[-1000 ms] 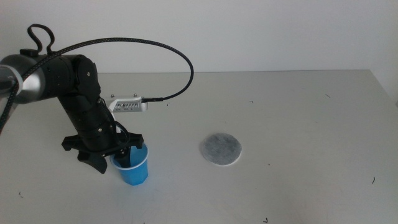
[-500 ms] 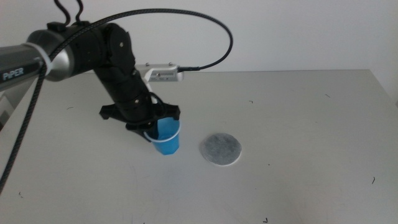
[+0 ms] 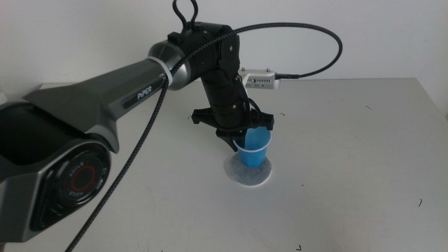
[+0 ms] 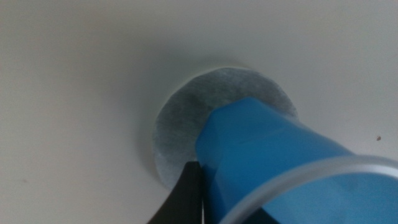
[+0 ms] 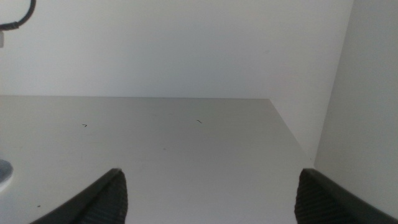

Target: Place an empty cup on a cup mat.

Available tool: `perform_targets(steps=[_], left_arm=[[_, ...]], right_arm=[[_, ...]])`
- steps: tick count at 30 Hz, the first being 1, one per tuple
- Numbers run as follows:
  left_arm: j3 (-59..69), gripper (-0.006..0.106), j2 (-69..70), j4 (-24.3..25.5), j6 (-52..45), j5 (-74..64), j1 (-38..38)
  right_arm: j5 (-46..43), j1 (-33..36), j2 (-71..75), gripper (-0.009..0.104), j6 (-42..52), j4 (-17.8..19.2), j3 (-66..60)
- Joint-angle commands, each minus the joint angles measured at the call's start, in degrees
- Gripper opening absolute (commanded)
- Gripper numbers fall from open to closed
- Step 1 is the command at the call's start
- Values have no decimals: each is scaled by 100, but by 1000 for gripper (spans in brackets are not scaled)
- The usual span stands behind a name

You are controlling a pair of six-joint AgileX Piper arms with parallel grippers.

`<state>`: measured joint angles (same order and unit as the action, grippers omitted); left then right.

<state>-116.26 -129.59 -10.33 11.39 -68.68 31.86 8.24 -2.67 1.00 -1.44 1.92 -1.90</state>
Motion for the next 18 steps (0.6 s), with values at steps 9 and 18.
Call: perform_targets(steps=[9,18], left_arm=[[-428,1,42,70,289,-96,123],[-428,74,63,115,134,-126,129]], right_arm=[[-446,6,110,94,49,52,66],[-446,6,110,94,49,52,66]])
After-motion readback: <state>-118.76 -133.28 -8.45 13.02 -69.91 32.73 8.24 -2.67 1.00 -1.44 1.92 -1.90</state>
